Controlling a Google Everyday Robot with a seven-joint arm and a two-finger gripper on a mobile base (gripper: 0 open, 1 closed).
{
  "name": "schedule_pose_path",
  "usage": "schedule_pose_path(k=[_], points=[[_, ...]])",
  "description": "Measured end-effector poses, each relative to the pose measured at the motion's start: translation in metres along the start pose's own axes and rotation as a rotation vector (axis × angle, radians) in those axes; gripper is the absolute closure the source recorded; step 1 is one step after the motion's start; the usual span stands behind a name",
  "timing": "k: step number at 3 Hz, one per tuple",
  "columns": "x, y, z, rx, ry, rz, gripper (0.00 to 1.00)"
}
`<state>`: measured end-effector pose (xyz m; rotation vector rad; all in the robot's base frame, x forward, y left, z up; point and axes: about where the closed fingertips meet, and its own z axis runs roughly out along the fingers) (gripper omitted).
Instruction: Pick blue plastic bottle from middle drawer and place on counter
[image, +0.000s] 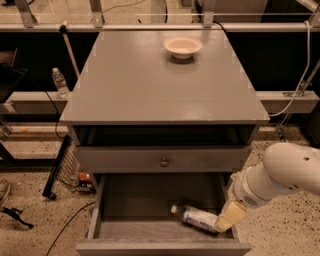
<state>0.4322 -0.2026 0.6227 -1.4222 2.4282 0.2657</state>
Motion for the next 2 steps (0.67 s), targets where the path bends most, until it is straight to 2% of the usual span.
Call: schedule_pose_path(k=[1, 2], points=[[0.001, 0.000, 0.003, 0.000, 0.000, 0.003, 0.00], [0.014, -0.005, 0.029, 0.000, 0.002, 0.037, 0.00]])
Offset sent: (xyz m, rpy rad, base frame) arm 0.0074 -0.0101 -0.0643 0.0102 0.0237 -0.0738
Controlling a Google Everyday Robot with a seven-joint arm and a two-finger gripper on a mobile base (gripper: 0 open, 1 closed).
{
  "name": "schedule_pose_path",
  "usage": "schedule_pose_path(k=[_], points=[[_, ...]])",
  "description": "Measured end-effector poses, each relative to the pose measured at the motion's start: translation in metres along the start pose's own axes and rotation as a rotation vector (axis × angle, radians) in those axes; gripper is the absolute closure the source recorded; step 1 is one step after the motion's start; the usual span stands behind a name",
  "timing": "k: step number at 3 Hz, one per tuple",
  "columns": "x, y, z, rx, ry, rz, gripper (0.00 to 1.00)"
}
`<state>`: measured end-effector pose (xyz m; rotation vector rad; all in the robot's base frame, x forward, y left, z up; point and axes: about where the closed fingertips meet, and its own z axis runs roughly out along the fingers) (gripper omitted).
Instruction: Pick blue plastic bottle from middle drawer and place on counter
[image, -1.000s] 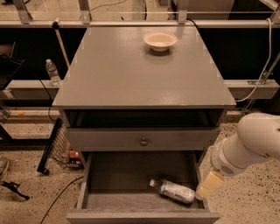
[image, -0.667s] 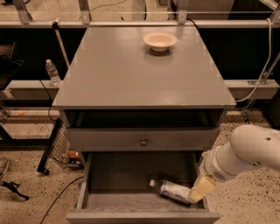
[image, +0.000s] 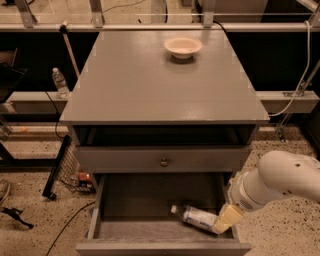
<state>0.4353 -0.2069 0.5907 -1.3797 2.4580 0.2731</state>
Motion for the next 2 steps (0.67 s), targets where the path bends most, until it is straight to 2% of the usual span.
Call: schedule_pose_path(k=[1, 2], points=[[0.015, -0.004, 0.039, 0.005, -0.014, 0.022, 0.00], [0.020, -0.005, 0.062, 0.009, -0.015, 0.028, 0.00]])
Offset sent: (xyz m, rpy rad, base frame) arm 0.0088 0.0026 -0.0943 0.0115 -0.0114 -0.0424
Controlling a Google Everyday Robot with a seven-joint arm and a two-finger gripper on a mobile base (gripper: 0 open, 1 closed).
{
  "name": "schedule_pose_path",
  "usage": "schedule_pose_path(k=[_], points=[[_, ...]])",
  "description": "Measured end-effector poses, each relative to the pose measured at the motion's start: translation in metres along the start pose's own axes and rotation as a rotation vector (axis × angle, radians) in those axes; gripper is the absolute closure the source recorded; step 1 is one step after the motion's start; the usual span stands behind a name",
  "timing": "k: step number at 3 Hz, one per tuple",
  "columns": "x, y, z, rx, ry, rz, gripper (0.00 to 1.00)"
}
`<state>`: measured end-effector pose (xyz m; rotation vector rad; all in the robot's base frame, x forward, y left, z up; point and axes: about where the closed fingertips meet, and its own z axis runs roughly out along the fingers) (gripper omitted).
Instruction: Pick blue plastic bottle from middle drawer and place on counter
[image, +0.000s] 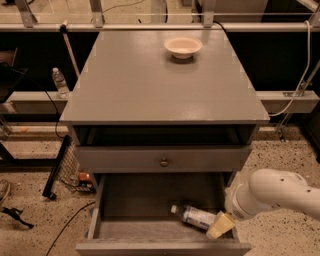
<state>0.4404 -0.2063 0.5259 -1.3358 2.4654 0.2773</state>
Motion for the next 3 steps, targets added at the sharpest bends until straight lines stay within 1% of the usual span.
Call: schedule_pose_path(k=[1, 3], points=[[-0.001, -0.002, 0.026, -0.012, -0.016, -0.010, 0.00], [0.002, -0.018, 0.086, -0.040, -0.028, -0.008, 0.00]])
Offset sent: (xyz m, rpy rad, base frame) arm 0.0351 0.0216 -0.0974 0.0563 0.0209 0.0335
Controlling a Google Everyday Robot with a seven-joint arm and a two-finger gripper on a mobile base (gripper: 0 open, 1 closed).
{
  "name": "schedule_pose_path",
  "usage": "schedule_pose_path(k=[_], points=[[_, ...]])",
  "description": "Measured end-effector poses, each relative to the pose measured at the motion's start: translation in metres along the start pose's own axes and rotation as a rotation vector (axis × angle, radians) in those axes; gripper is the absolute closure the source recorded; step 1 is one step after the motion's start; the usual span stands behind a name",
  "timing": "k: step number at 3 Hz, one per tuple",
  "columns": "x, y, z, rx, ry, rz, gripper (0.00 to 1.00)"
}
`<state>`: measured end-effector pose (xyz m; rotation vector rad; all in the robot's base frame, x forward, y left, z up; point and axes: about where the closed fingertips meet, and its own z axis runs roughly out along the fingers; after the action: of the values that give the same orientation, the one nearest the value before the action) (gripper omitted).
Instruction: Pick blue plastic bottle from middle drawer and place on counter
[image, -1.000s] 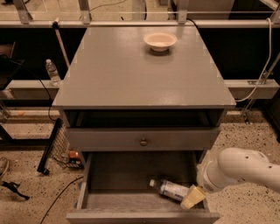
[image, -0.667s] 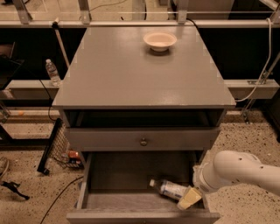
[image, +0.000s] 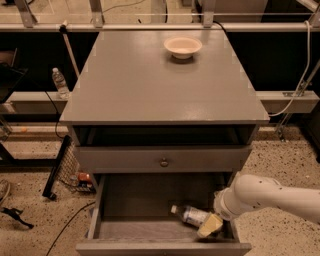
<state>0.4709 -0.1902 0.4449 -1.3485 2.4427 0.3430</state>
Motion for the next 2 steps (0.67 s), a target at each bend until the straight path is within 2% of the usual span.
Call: schedule_pose_path(k=[1, 2], points=[[0.0022, -0.0202, 0.0395, -0.007, -0.012, 0.009, 0.00], [0.0029, -0.0209, 0.0454, -0.013, -0.011, 0.014, 0.00]])
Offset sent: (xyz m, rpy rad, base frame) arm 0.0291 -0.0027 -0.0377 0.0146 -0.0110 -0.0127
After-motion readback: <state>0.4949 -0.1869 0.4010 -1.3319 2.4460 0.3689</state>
